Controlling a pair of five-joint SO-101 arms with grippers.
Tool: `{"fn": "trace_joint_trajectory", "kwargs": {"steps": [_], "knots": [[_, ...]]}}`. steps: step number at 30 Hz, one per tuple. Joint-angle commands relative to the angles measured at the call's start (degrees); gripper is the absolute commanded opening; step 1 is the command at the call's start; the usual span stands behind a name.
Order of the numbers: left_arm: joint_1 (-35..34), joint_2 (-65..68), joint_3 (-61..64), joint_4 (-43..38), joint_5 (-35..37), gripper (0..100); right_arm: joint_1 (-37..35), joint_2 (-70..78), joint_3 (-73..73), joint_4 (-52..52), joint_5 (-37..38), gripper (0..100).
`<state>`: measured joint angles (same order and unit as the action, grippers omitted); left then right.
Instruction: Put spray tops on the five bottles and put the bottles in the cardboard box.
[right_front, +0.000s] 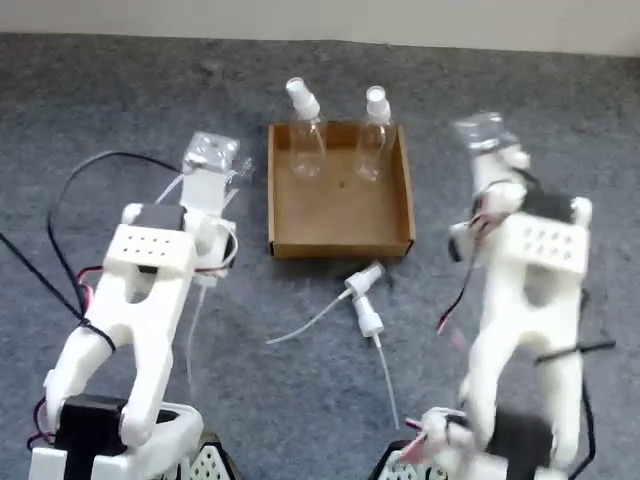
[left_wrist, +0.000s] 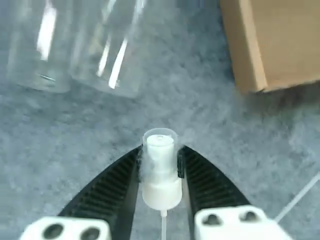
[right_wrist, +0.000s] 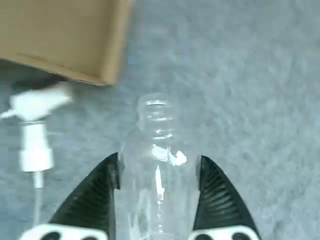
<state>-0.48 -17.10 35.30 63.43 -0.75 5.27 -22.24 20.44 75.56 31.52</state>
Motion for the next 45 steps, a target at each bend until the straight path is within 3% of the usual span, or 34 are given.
{"fn": "trace_joint_trajectory", "kwargs": {"steps": [1,7,13,21,26,32,41,45], "knots": [[-1.45,-7.6,-7.6,3.6,0.79,0,-11.74,-14.64,5.49,-1.63,-4.57,0.5],[-2.33,-27.91,-6.11,3.96,5.19,0,-30.73,-26.68,16.66,-8.84,-13.27,0.5],[-2.68,-45.58,1.19,3.69,10.46,0,-43.91,-27.12,23.25,-18.77,-19.43,0.5],[-2.68,-59.47,11.12,-5.27,12.13,0,-45.85,-27.65,36.97,-32.75,-19.43,0.5],[-2.68,-63.78,14.02,-8.09,18.2,0,-47.34,-27.65,40.92,-33.63,-19.34,0.5],[-2.68,-68.44,14.2,-8.7,24.26,0,-50.86,-27.65,42.59,-43.91,-19.43,0.5],[-7.6,-76.53,20.53,-13.8,24.97,0,-51.03,-27.74,44.53,-45.05,-19.43,0.5],[-7.96,-78.99,28.53,-21.54,23.65,0,-51.12,-27.74,44.62,-44.88,-19.6,0.5]]}}
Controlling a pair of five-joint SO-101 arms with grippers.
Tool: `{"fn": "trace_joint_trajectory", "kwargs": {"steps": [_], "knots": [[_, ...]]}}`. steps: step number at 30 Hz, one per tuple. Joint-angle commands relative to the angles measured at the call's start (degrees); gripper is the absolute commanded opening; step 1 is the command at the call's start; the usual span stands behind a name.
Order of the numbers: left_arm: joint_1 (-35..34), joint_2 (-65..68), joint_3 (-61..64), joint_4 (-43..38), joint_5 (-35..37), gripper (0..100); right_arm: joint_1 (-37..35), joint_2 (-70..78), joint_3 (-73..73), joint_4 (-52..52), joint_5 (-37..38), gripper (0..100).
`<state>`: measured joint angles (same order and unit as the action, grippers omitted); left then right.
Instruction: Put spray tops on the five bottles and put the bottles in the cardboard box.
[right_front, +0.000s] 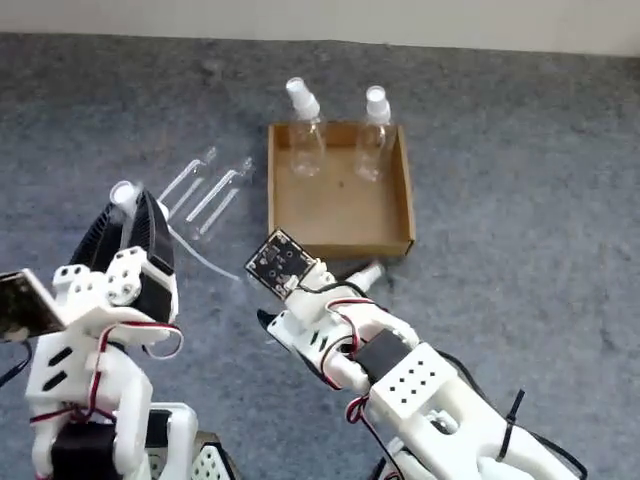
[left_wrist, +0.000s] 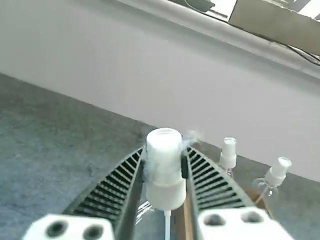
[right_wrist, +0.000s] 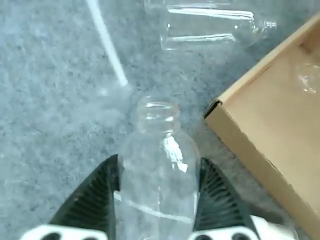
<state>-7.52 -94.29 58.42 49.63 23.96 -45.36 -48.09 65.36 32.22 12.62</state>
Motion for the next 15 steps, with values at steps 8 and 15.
{"fn": "trace_joint_trajectory", "kwargs": {"steps": [8,15], "knots": [[-9.54,-2.07,5.05,-18.29,-0.97,0,-0.04,-1.89,-0.13,-1.27,-0.62,0.5],[-10.86,1.19,-10.86,-17.49,-2.99,0,-0.04,-1.89,1.63,-1.27,-0.62,0.5]]}}
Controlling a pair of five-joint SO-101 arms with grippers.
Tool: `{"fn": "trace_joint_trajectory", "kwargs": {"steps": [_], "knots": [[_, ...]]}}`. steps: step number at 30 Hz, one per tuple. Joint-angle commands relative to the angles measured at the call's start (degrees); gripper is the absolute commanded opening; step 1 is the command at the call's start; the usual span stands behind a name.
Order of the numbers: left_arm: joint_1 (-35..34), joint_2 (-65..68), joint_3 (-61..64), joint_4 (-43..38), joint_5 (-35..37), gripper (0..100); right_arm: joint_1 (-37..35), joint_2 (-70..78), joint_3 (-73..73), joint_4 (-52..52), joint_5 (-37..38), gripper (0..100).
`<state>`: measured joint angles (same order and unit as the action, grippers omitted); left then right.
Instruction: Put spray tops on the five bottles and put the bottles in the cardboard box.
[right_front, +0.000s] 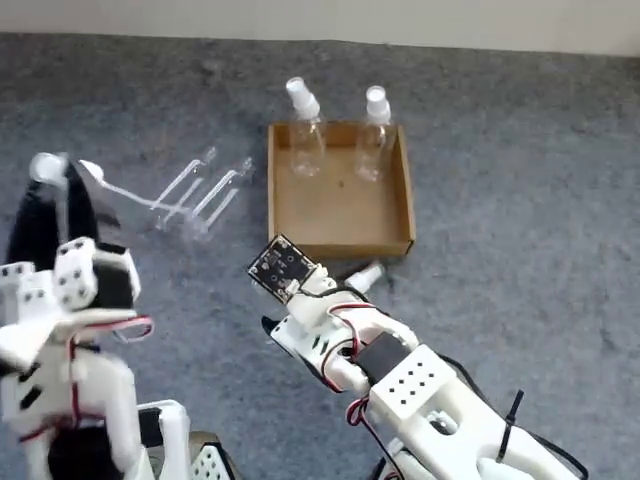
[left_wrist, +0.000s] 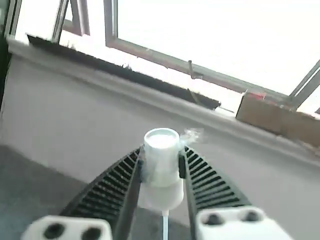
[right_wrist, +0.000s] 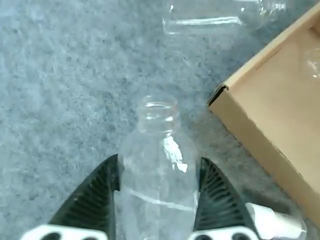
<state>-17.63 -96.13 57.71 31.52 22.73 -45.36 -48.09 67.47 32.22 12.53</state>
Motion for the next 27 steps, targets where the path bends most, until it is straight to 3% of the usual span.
{"fn": "trace_joint_trajectory", "kwargs": {"steps": [1,7,10,14,18,22,24,27], "knots": [[-0.75,4.18,-12.26,0.88,-1.76,0,-0.04,-1.89,-0.4,-1.27,-0.53,0.5],[-0.31,13.23,-10.59,13.19,-1.85,0,-0.04,-1.89,-0.22,-1.27,-0.53,0.5],[4.97,16.31,-6.2,16.62,-1.85,0,-0.04,-1.89,-0.22,-1.45,-0.7,0.5],[10.07,16.13,-7.16,16.18,-3.6,0,-0.04,-1.89,-0.13,-1.36,-0.7,0.5],[1.98,16.84,-5.32,12.75,-10.29,0,-0.04,-1.89,-0.13,-1.27,-0.79,0.5],[10.95,16.22,4.09,12.22,-10.11,0,-0.31,-1.89,-0.22,-1.45,-0.79,0.5],[14.64,16.13,2.68,12.22,-9.67,0,-0.31,-1.89,-0.22,-1.36,-0.79,0.5],[14.29,16.13,-3.82,12.22,-6.33,0,-0.04,-1.89,0.48,-1.36,-0.79,0.5]]}}
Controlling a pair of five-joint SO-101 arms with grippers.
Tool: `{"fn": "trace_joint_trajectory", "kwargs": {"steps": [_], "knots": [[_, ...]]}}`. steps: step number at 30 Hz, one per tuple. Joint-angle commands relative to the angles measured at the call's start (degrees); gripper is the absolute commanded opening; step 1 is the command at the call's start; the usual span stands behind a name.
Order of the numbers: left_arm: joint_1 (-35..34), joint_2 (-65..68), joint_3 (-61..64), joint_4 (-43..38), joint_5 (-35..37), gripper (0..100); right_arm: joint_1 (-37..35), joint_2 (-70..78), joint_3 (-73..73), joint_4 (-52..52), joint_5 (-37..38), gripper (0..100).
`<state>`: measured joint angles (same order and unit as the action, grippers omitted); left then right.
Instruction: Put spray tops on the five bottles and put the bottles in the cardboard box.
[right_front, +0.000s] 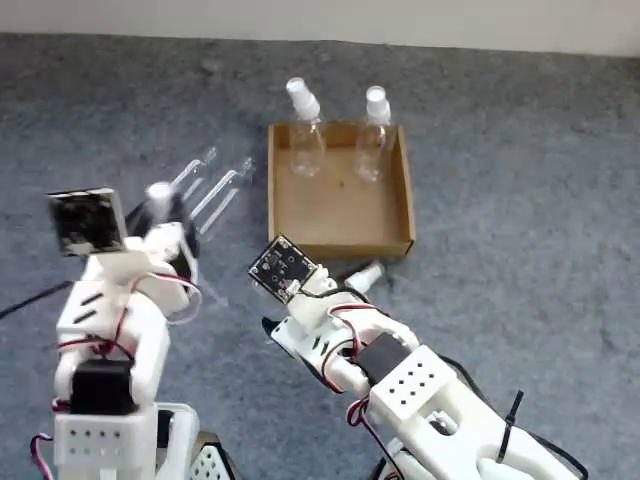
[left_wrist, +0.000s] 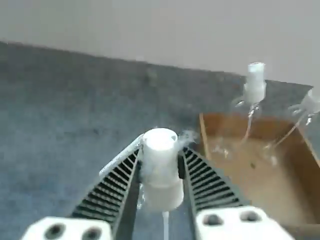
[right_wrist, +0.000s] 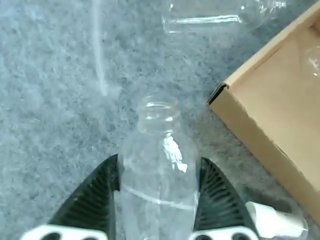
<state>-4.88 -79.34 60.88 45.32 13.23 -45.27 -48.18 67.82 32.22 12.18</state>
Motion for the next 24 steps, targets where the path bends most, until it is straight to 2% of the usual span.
{"fn": "trace_joint_trajectory", "kwargs": {"steps": [1,3,6,7,11,13,24], "knots": [[-0.13,-0.66,-9.01,-1.58,4.75,0,-0.22,-1.8,0.66,-1.36,-0.44,0.5],[-0.84,-0.22,-11.03,-1.32,7.56,0,-0.4,-1.8,0.92,-1.36,-0.44,0.5],[6.29,-0.57,-5.76,-0.79,7.56,0,-0.4,-1.8,1.01,-1.45,-0.44,0.5],[6.64,-0.75,-3.56,-1.05,7.56,0,-0.4,-1.8,1.01,-1.45,-0.44,0.5],[2.95,-2.68,-3.38,-3.34,8.7,0,-0.48,-1.8,1.01,-1.54,-0.44,0.5],[3.03,-5.05,-2.86,-3.25,10.64,0,-0.48,-1.8,1.01,-1.63,-0.44,0.5],[4.97,-11.21,2.59,-3.43,10.55,0,-0.48,-1.8,1.01,-1.63,-0.44,0.5]]}}
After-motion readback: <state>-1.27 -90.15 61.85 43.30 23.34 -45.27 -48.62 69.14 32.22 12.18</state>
